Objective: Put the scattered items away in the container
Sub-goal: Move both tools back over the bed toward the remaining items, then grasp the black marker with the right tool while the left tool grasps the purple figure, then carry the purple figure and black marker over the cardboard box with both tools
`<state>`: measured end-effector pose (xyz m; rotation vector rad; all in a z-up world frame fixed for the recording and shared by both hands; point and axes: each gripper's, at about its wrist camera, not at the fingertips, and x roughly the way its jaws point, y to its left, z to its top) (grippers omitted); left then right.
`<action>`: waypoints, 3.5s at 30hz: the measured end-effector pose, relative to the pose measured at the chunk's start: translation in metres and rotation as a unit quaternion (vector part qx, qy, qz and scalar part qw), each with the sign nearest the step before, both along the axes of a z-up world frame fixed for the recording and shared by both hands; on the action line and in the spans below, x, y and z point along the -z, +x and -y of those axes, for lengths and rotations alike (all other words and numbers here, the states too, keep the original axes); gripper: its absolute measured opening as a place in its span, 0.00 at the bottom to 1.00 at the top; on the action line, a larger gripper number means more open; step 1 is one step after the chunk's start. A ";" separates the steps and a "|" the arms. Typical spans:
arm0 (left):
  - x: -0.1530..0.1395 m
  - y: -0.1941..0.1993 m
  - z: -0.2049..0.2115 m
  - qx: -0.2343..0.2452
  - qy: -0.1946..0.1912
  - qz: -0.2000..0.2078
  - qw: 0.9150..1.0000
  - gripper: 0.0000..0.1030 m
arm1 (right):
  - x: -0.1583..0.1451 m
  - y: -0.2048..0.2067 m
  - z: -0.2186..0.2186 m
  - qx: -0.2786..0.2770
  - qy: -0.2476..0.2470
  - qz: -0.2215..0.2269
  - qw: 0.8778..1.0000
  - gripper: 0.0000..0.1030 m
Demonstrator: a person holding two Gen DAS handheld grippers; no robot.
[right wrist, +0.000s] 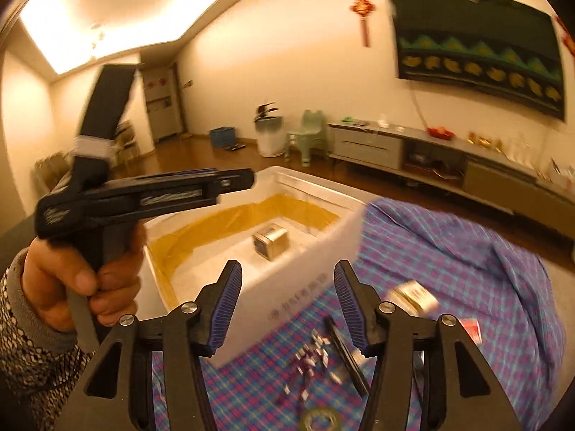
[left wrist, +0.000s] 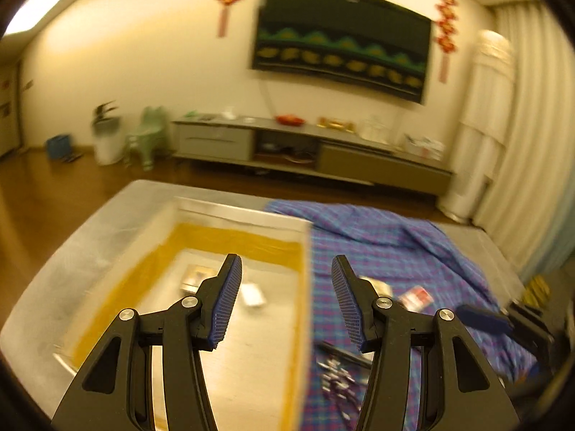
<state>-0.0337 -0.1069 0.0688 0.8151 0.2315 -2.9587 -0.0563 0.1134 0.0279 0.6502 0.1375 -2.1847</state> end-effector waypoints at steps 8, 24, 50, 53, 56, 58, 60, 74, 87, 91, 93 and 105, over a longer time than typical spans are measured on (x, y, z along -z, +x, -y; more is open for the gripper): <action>0.064 -0.009 -0.058 0.079 0.016 0.116 0.990 0.53 | 0.061 -0.042 -0.033 0.081 0.069 0.105 0.989 0.51; 0.138 -0.013 -0.077 0.113 0.012 0.227 0.967 0.53 | 0.134 -0.069 0.005 0.002 0.178 0.157 0.972 0.28; 0.164 -0.041 -0.067 0.028 0.001 0.211 0.977 0.58 | 0.142 -0.053 -0.033 0.046 0.201 0.189 0.960 0.44; 0.168 -0.045 -0.069 0.019 -0.005 0.206 0.978 0.61 | 0.148 -0.055 -0.023 0.042 0.214 0.164 0.962 0.43; 0.172 -0.052 -0.078 0.019 -0.041 0.200 0.979 0.63 | 0.149 -0.056 -0.022 0.051 0.233 0.147 0.960 0.14; 0.171 -0.056 -0.077 0.018 -0.035 0.198 0.979 0.63 | 0.148 -0.061 -0.026 0.057 0.225 0.157 0.960 0.14; 0.171 -0.056 -0.077 0.026 -0.036 0.198 0.979 0.56 | 0.146 -0.064 -0.030 0.065 0.219 0.164 0.960 0.14; 0.123 -0.038 -0.072 0.053 0.011 0.142 0.988 0.49 | 0.112 -0.057 -0.038 0.069 0.164 0.177 0.968 0.14; 0.095 -0.030 -0.069 0.061 0.017 0.111 0.992 0.49 | 0.106 -0.055 -0.038 0.066 0.118 0.205 0.970 0.14; 0.087 -0.027 -0.063 0.060 0.019 0.103 0.993 0.49 | 0.106 -0.054 -0.037 0.069 0.117 0.203 0.970 0.14; 0.084 -0.025 -0.059 0.059 0.022 0.100 0.993 0.49 | 0.105 -0.052 -0.036 0.073 0.117 0.200 0.970 0.14; 0.054 -0.009 -0.037 0.060 0.049 0.068 0.995 0.49 | 0.070 -0.032 -0.020 0.087 0.098 0.160 0.978 0.14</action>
